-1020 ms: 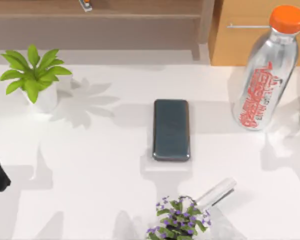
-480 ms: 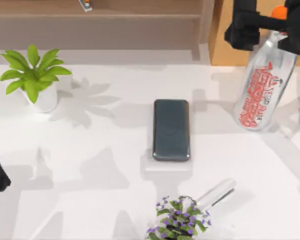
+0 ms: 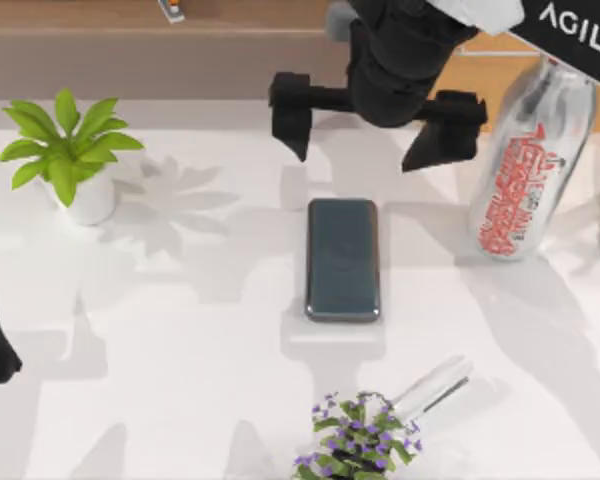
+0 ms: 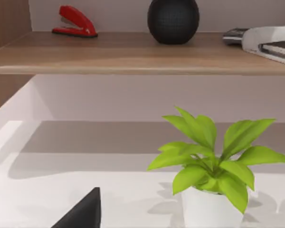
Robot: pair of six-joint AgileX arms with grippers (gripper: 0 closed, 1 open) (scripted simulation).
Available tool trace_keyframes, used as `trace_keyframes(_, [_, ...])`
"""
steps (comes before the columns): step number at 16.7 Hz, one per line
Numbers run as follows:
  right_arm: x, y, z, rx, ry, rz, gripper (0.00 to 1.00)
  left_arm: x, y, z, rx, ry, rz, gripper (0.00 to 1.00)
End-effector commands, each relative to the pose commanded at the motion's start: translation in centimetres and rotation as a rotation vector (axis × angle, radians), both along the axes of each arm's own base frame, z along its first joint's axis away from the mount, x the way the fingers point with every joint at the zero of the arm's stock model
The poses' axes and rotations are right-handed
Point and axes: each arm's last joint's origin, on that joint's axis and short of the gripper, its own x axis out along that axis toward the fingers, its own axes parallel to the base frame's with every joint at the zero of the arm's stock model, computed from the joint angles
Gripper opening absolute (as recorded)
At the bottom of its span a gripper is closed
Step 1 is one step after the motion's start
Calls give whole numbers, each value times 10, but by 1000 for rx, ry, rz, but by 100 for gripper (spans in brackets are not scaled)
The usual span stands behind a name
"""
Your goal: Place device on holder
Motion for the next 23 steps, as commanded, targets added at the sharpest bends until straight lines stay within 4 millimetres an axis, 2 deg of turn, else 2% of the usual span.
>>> trace_keyframes(3, [16, 19, -44, -92, 108, -27, 100, 0, 0, 0, 0, 0, 0, 100])
trace_keyframes(5, [20, 25, -64, -138, 157, -40, 100, 0, 0, 0, 0, 0, 0, 100])
trace_keyframes(7, [21, 27, -74, -163, 182, -45, 100, 0, 0, 0, 0, 0, 0, 100])
trace_keyframes(14, [23, 26, -81, -164, 185, -47, 100, 0, 0, 0, 0, 0, 0, 100])
trace_keyframes(21, [24, 28, -147, -162, 181, -45, 100, 0, 0, 0, 0, 0, 0, 100])
trace_keyframes(23, [24, 28, -155, -164, 183, -45, 100, 0, 0, 0, 0, 0, 0, 100])
